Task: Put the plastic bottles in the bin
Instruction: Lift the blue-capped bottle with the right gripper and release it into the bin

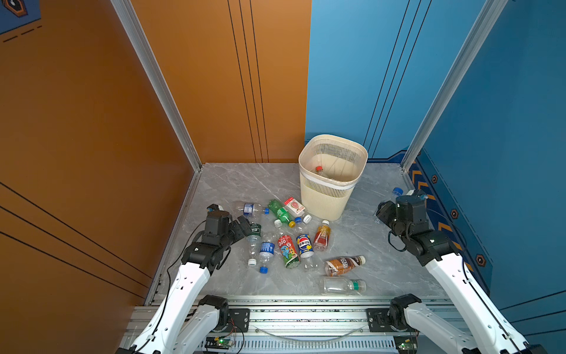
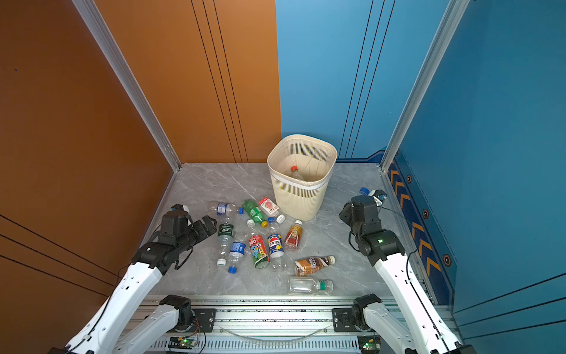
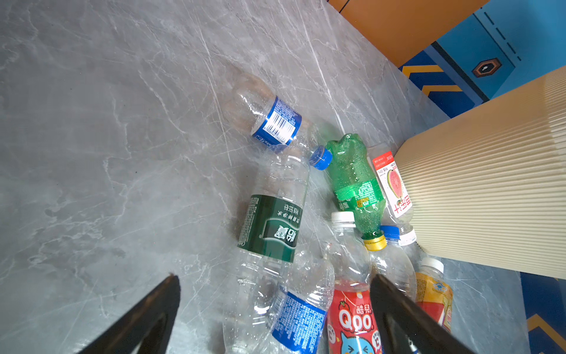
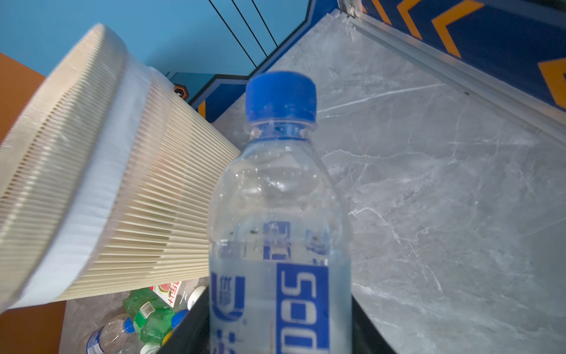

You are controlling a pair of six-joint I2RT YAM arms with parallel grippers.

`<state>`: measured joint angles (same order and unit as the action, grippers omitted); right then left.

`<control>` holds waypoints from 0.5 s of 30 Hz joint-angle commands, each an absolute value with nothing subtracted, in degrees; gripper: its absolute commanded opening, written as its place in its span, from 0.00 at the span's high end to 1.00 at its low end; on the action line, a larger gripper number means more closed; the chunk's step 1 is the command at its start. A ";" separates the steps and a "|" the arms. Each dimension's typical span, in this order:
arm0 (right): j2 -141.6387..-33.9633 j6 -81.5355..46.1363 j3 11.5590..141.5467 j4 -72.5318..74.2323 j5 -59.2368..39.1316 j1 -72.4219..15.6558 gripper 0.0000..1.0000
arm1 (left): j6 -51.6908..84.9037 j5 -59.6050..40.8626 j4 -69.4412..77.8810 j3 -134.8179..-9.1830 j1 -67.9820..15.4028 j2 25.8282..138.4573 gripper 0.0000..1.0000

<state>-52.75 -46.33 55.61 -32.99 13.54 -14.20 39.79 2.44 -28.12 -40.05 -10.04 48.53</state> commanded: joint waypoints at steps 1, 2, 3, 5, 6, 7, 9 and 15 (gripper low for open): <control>-54.02 -41.92 62.07 -35.80 12.20 -13.75 0.49 | 40.26 1.31 -28.04 -39.75 -9.42 48.15 0.02; -54.71 -41.31 64.19 -35.45 11.74 -13.76 0.49 | 40.18 1.32 -28.16 -39.68 -9.33 47.94 0.02; -55.50 -40.74 66.27 -35.02 11.29 -13.84 0.49 | 40.08 1.32 -28.37 -39.73 -9.32 47.84 0.02; -57.75 -39.45 71.19 -33.87 9.85 -14.25 0.50 | 40.09 1.32 -28.56 -39.48 -9.06 47.47 0.02; -59.02 -38.84 73.38 -33.40 9.44 -14.63 0.50 | 40.08 1.32 -28.56 -39.40 -8.98 47.27 0.02; -60.33 -38.54 75.62 -32.83 9.11 -15.05 0.50 | 40.19 1.24 -28.61 -39.17 -8.96 47.11 0.02; -63.73 -37.75 80.03 -30.79 7.85 -16.29 0.50 | 40.34 1.11 -28.69 -38.99 -8.75 46.85 0.02; -76.35 -36.79 91.35 -26.32 4.86 -20.27 0.50 | 40.78 1.13 -29.17 -38.21 -8.48 45.68 0.02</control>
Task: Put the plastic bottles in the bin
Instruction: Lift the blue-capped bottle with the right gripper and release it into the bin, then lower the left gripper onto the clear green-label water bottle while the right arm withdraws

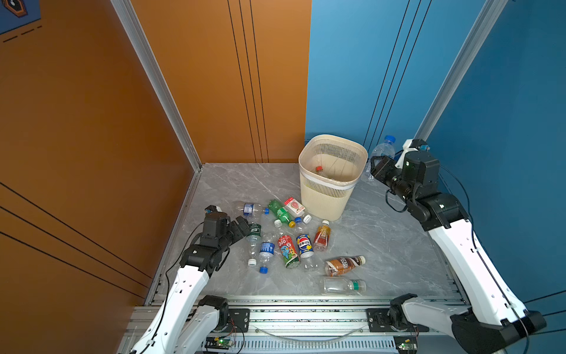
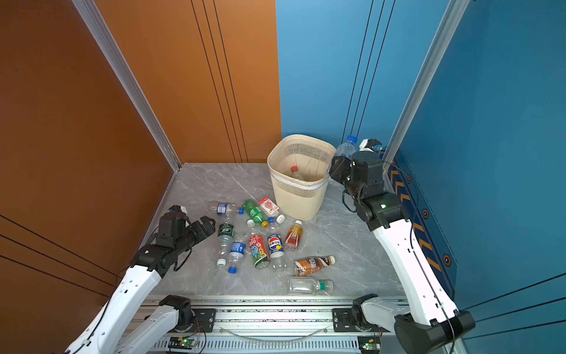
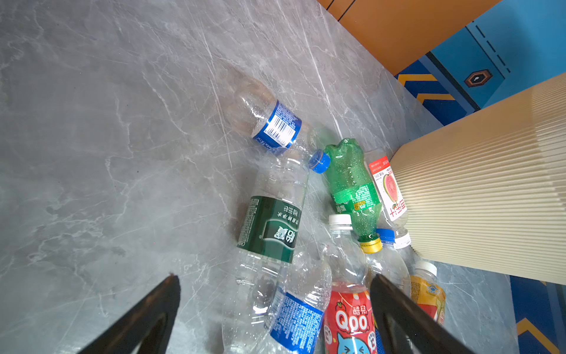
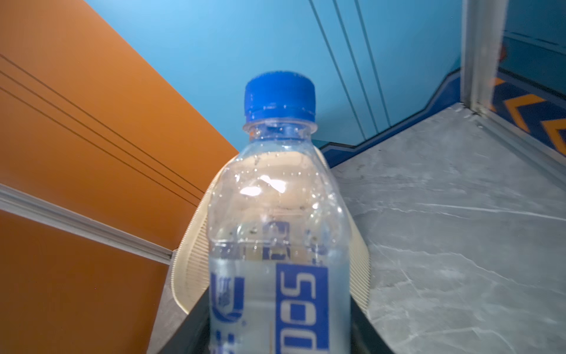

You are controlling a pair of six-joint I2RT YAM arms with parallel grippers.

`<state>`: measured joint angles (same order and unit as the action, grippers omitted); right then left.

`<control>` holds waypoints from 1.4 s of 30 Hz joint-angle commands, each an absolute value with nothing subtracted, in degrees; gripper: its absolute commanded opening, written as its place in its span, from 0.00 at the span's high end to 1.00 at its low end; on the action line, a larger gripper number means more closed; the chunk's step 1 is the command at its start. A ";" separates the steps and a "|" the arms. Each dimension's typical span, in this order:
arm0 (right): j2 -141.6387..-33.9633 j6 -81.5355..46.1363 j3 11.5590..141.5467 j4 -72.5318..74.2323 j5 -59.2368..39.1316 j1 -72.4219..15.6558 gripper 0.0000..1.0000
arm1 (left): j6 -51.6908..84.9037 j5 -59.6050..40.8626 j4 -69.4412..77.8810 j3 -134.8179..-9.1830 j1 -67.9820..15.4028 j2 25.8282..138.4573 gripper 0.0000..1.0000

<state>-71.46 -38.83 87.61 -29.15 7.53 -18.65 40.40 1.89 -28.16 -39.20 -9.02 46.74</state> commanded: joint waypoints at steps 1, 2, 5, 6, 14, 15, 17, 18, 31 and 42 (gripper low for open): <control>-78.31 -36.61 92.83 -25.64 4.85 -20.91 0.50 | 40.69 1.23 -29.48 -38.23 -8.48 45.45 0.02; -80.16 -36.79 94.09 -24.92 4.61 -21.27 0.50 | 40.63 1.32 -29.78 -38.22 -8.31 45.28 0.02; -84.40 -37.74 96.40 -23.26 3.38 -21.57 0.50 | 40.35 1.32 -30.51 -38.14 -7.87 44.66 0.02; -85.34 -37.86 96.89 -23.05 3.55 -21.62 0.50 | 40.26 1.30 -30.57 -38.14 -7.70 44.48 0.02; -88.57 -38.31 96.82 -22.24 4.35 -21.64 0.50 | 39.95 0.73 -30.92 -37.90 -6.59 44.20 0.02; -88.59 -38.40 96.45 -22.13 4.39 -21.62 0.50 | 39.82 0.66 -30.95 -37.87 -6.44 44.23 0.02; -88.42 -38.67 95.53 -21.88 4.48 -21.62 0.50 | 39.74 0.45 -30.96 -37.80 -6.25 44.37 0.03; -88.25 -38.75 95.00 -21.74 4.61 -21.58 0.50 | 39.76 0.34 -30.97 -37.81 -6.20 44.37 0.02; -86.10 -39.81 91.44 -22.43 4.44 -19.61 0.18 | 39.91 -0.24 -30.98 -37.61 -5.71 45.40 0.02; -72.65 -37.71 79.06 -21.15 5.98 -18.91 0.00 | 39.46 -0.77 -30.94 -37.88 -5.50 46.91 0.02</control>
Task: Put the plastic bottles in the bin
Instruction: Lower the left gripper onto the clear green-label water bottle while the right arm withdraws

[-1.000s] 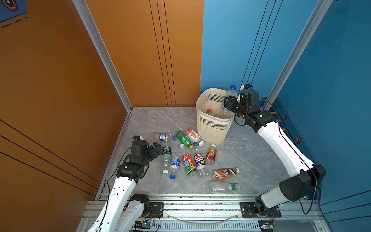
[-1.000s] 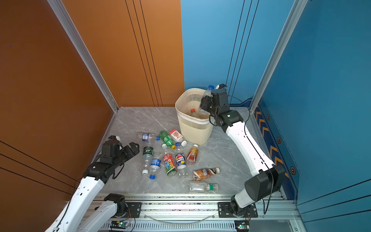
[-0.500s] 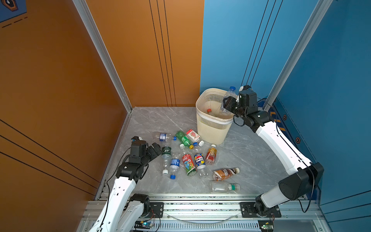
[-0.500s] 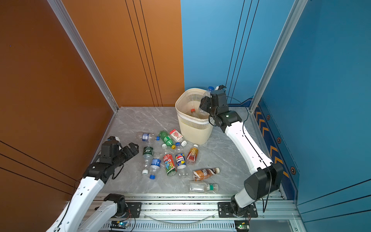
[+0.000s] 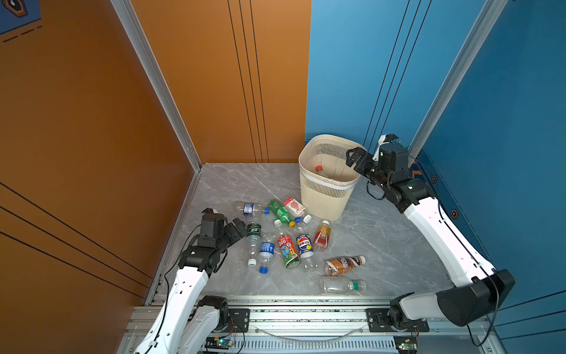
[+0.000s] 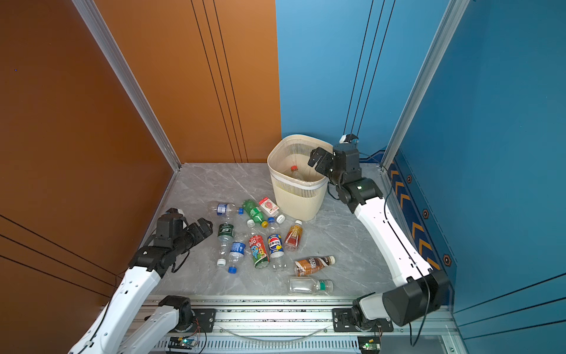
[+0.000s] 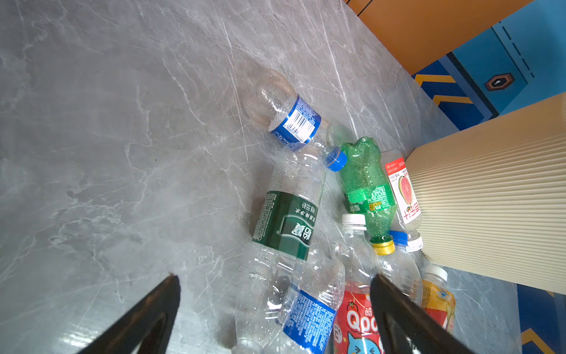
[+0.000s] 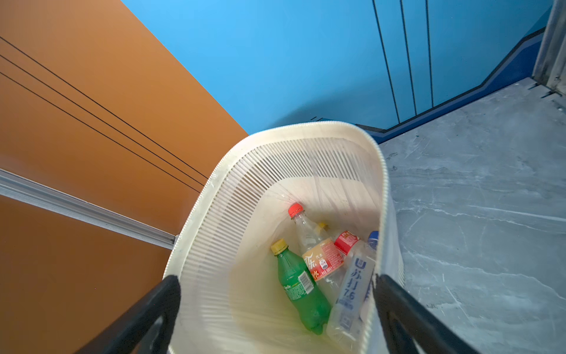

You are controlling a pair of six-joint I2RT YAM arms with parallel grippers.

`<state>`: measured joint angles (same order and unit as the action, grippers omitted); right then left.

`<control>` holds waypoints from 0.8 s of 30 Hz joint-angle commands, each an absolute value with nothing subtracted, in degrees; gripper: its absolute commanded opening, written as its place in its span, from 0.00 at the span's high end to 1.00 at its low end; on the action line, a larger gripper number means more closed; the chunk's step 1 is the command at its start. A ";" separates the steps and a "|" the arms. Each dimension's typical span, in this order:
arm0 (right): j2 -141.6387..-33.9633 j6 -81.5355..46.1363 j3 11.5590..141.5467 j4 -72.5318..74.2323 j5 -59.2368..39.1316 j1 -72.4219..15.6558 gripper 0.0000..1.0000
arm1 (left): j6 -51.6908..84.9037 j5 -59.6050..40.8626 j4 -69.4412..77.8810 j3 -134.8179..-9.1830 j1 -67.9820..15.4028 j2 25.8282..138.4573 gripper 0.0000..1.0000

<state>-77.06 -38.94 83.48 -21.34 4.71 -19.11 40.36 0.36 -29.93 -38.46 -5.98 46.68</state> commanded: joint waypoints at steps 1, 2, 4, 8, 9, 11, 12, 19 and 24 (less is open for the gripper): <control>-69.30 -38.02 74.41 -19.89 6.84 -18.92 0.00 | 39.46 -0.79 -30.94 -37.70 -5.53 46.97 0.02; -66.68 -38.56 70.39 -18.38 7.64 -18.97 0.00 | 39.46 -0.92 -30.94 -37.62 -5.54 47.18 0.02; -60.62 -40.93 61.18 -14.87 9.61 -18.81 0.00 | 39.32 -1.45 -30.85 -37.60 -5.46 47.77 0.02; -54.34 -43.65 53.17 -15.25 10.15 -16.86 0.01 | 38.44 -3.48 -30.76 -37.62 -5.58 49.63 0.01; -53.68 -43.64 53.00 -16.30 10.28 -16.51 0.00 | 38.22 -4.08 -30.82 -37.53 -5.64 50.17 0.01; -53.49 -43.40 53.31 -17.45 10.39 -15.96 0.00 | 37.86 -4.57 -30.68 -37.42 -5.92 51.34 0.00; -53.68 -43.24 53.52 -17.49 10.15 -15.74 0.00 | 37.65 -4.67 -30.66 -37.42 -6.23 52.09 0.00; -57.29 -43.86 54.93 -15.87 7.74 -15.64 0.00 | 35.11 -1.80 -30.60 -38.48 -10.18 60.10 0.03; -56.94 -43.83 54.49 -16.38 8.18 -15.58 0.00 | 33.39 1.22 -30.51 -41.14 -13.60 67.21 0.04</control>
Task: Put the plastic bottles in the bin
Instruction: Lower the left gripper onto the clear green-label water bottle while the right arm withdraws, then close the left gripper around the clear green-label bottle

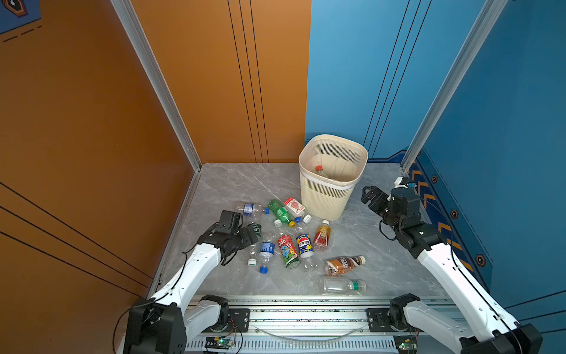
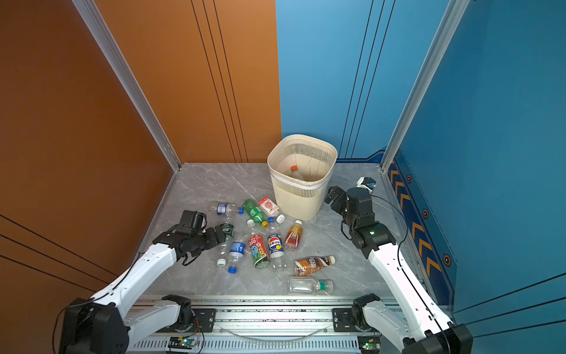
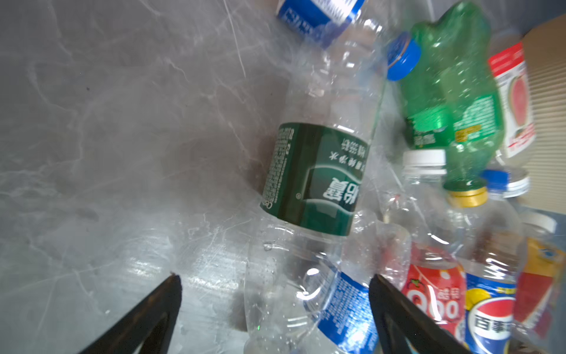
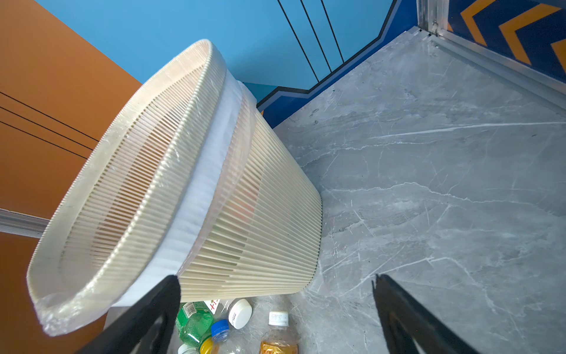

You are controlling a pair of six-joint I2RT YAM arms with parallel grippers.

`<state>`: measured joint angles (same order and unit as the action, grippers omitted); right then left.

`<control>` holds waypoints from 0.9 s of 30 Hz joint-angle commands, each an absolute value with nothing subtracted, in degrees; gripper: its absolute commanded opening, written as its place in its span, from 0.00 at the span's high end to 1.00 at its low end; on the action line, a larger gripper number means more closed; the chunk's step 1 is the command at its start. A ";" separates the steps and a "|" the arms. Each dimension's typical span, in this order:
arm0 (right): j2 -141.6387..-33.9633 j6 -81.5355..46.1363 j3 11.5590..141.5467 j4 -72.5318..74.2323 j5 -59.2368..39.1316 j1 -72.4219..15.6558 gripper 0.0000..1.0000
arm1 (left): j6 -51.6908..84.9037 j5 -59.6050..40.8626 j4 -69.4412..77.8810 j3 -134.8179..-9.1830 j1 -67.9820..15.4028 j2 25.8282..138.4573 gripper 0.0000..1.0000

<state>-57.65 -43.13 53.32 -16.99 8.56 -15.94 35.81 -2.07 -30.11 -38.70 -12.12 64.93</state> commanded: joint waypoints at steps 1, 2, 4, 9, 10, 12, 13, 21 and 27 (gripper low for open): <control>-56.63 -43.84 54.25 -16.58 8.47 -15.58 0.00 | 32.93 1.71 -30.37 -41.78 -14.07 68.35 0.04; -56.15 -43.73 53.93 -16.59 8.84 -15.39 0.00 | 32.49 2.21 -30.20 -42.44 -14.53 69.80 0.04; -55.43 -43.73 53.46 -16.53 9.06 -15.09 0.00 | 32.06 2.70 -29.81 -43.69 -15.12 72.47 0.04; -54.67 -43.74 53.21 -17.22 9.03 -14.28 0.01 | 31.62 3.77 -29.43 -46.37 -15.99 78.97 0.04; -54.63 -43.68 53.09 -17.23 8.97 -14.19 0.01 | 31.57 3.86 -29.30 -46.63 -16.00 79.98 0.05; -54.51 -43.68 53.00 -17.40 8.84 -13.88 0.00 | 31.55 4.00 -28.79 -47.25 -16.10 81.83 0.05; -54.49 -43.66 52.99 -17.33 8.81 -13.72 0.01 | 31.64 3.99 -28.49 -47.54 -16.18 82.89 0.05; -54.75 -43.79 52.50 -17.21 8.26 -12.85 0.00 | 31.14 4.07 -28.28 -50.87 -16.25 89.24 0.09; -55.07 -44.27 52.21 -16.73 7.55 -12.44 0.00 | 30.54 2.99 -28.82 -52.15 -16.26 91.15 0.21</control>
<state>-55.27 -43.55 52.82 -16.97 8.56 -12.84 31.73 2.83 -27.86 -50.81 -15.88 90.54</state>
